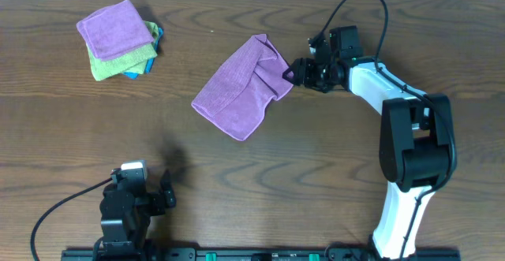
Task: Fold the cloth
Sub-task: 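Reach the left gripper to the cloth's left edge and grasp it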
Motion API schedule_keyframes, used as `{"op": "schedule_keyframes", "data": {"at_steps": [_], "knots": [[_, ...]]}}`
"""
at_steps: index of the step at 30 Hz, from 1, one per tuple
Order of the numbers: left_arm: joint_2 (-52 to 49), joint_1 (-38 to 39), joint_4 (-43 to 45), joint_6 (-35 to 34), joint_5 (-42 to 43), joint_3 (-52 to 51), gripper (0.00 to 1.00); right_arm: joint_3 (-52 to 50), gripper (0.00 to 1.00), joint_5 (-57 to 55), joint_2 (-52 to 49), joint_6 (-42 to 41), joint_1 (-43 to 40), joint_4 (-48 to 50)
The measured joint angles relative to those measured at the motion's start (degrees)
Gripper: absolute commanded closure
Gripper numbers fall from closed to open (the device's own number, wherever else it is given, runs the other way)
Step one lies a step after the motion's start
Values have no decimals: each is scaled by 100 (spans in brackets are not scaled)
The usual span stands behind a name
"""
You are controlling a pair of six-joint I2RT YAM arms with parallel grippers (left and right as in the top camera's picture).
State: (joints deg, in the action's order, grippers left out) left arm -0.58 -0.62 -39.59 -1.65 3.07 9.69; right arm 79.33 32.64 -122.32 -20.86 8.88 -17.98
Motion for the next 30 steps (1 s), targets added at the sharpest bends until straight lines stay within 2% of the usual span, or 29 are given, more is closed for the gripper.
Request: {"op": "schedule_keyframes", "data": {"at_steps": [6, 10, 15, 19, 25, 30], "knots": [[0, 0, 20, -356, 186, 0, 5, 0, 46, 0, -31, -162, 9, 116], [0, 0, 278, -955, 275, -4, 5, 0, 50, 0, -105, -243, 74, 116], [0, 0, 1158, -1539, 796, -7, 4, 0, 62, 15, -142, -289, 221, 140], [-118, 0, 1335, -1934, 1106, -4, 5, 0, 75, 44, -149, -304, 269, 195], [-1200, 0, 1381, -2256, 1252, 566, 5, 0, 99, 15, -149, -321, 273, 240], [-2664, 0, 1429, -2323, 1488, 1751, 4, 0, 99, 2, -149, -348, 271, 251]]}}
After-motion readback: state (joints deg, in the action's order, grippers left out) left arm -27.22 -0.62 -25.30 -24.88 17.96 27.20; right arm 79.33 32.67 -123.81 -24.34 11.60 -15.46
